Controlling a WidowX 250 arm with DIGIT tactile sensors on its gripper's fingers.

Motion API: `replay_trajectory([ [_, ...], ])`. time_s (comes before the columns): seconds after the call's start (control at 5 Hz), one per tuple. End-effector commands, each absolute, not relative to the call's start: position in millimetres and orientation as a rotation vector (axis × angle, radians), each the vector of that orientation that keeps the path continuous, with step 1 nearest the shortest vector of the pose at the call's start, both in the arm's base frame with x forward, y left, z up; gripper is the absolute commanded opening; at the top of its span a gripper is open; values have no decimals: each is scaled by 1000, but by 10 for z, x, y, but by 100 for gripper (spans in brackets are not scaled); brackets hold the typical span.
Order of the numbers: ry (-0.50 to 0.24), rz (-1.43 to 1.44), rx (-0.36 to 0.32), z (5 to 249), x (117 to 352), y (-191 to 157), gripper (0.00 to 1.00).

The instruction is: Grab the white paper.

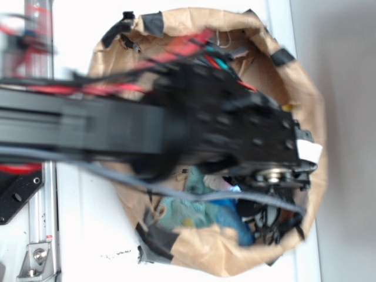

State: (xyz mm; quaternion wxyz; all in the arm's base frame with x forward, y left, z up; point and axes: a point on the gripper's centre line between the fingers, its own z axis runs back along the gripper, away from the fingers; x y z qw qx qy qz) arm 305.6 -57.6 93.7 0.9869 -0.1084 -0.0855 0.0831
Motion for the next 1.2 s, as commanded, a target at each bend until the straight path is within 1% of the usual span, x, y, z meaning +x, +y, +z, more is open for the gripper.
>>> replay_trajectory([
  [0.0, -390, -58, -207, 2082, 2793, -483, 0],
  [0.2, -343, -49, -135, 2397, 2702, -414, 0],
  [0.4, -282, -49, -29, 2365, 2609, -316, 0],
  [0.6, -236, -20, 61, 2208, 2552, -98, 0],
  [0.8, -194, -33, 116, 2091, 2523, -31, 0],
  [1.0, -201, -34, 131, 2070, 2489, -73, 0],
])
